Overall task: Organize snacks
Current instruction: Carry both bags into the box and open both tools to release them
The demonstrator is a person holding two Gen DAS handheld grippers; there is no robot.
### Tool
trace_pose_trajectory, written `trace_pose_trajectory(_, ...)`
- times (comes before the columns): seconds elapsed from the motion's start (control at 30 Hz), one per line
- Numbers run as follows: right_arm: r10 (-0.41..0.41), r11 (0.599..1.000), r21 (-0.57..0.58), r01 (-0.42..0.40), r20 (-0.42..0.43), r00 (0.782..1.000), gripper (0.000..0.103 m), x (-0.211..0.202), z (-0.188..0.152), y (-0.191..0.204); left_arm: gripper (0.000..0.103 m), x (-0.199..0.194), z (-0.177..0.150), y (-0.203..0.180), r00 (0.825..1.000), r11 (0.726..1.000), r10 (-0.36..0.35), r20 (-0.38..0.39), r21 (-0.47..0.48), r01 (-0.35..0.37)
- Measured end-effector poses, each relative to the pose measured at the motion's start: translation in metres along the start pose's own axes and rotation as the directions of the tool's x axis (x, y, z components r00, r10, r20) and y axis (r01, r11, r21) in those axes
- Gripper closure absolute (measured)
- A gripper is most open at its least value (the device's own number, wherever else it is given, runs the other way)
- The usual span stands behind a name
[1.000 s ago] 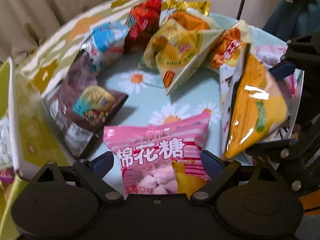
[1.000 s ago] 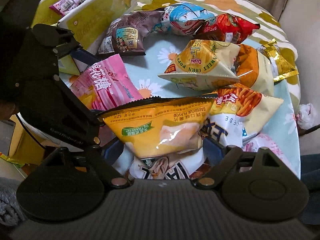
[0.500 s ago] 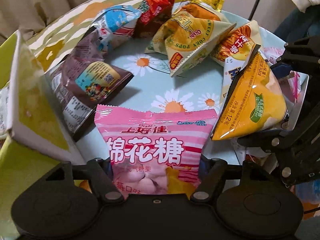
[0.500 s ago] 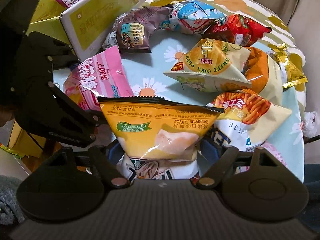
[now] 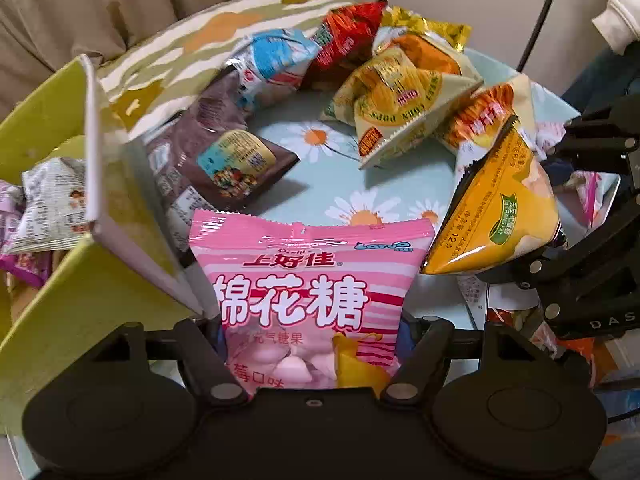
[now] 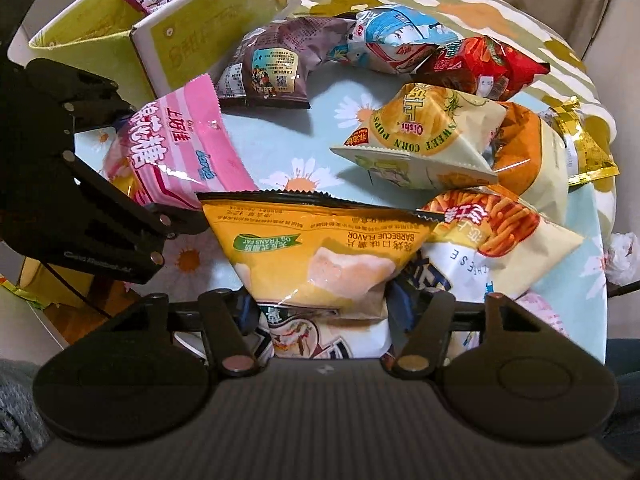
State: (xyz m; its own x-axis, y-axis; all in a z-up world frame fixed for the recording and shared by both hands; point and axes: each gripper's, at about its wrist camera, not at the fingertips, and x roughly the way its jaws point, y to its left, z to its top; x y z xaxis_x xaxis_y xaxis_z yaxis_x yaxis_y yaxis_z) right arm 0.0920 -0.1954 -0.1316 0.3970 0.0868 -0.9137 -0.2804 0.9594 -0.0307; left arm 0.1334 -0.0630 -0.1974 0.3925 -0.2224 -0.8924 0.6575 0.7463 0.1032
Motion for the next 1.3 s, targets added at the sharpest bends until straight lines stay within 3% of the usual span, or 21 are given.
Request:
trace_pose_trajectory(0.43,0.074,0.997,-0.033,-0.071,0.079,0.994,0.028,-0.048,0.013,-0.002,0.028,-0.061,0.001,-0.003,0.992,0.992,0.089,0.091,-0.094,-0.081)
trace_pose_trajectory(0.6,0.101,0.991,-0.096,-0.089,0.135,0.986,0.028,-0.076,0.032,0.000,0.028,-0.093,0.006,0.000,0.977,0.976,0.162,0.140,-0.166,-0.138)
trace_pose_trajectory(0.73,0.132,0.984,-0.141,-0.107,0.187,0.973,0.028,-0.096,0.055,0.003,0.028,-0.121,0.009,0.015,0.955,0.947,0.246,0.165,-0.251,-0.200)
trace_pose_trajectory(1.07,0.176,0.978,-0.159,-0.133,0.298,0.938,0.028,-0.122,0.143,0.027,0.028,-0.167,0.016,0.102,0.895,0.851,0.412,0.169,-0.421,-0.313)
trace_pose_trajectory(1.2,0.194,0.977,-0.150,-0.153,0.310,0.931,0.028,-0.113,0.183,0.049,0.028,-0.167,0.019,0.146,0.887,0.826,0.441,0.136,-0.447,-0.343)
trace_pose_trajectory(1.3,0.198,0.976,-0.152,-0.158,0.300,0.933,0.028,-0.099,0.209,0.069,0.028,-0.158,0.017,0.177,0.895,0.821,0.433,0.107,-0.458,-0.342)
